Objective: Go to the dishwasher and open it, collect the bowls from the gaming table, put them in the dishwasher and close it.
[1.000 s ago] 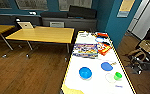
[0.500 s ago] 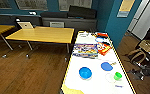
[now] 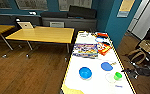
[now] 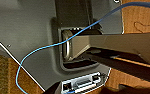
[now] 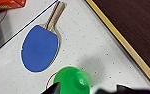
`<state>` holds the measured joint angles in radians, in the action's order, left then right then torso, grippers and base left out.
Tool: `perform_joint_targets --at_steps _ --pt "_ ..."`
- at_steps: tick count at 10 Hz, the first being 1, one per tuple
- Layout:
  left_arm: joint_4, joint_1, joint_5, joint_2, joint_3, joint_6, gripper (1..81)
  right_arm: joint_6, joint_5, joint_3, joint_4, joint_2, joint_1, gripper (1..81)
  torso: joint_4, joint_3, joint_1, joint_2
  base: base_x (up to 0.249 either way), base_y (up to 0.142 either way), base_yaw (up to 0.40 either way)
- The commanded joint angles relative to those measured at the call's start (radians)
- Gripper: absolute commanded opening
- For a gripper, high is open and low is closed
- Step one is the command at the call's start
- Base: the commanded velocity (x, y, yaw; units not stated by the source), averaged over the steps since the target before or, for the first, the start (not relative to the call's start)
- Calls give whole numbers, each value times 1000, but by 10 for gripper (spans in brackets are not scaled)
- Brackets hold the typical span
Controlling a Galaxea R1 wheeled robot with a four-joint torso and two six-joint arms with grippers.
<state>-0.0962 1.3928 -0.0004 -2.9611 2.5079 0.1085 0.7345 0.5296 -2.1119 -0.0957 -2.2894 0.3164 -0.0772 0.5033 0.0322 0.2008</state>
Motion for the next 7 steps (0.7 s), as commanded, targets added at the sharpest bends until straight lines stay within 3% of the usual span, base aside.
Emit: perform_joint_targets --at_steps 1,3,7 --pt "-5 -17 65 3 -14 0 811 2 29 -9 -24 28 -134 811 0 0 0 0 0 0 0" --pt "-5 -17 65 3 -15 0 811 2 29 -19 -25 28 -138 811 0 0 0 0 0 0 0" --pt "-5 -17 65 0 -15 0 811 0 30 -19 -27 48 -136 811 0 72 -1 0 0 0 0"
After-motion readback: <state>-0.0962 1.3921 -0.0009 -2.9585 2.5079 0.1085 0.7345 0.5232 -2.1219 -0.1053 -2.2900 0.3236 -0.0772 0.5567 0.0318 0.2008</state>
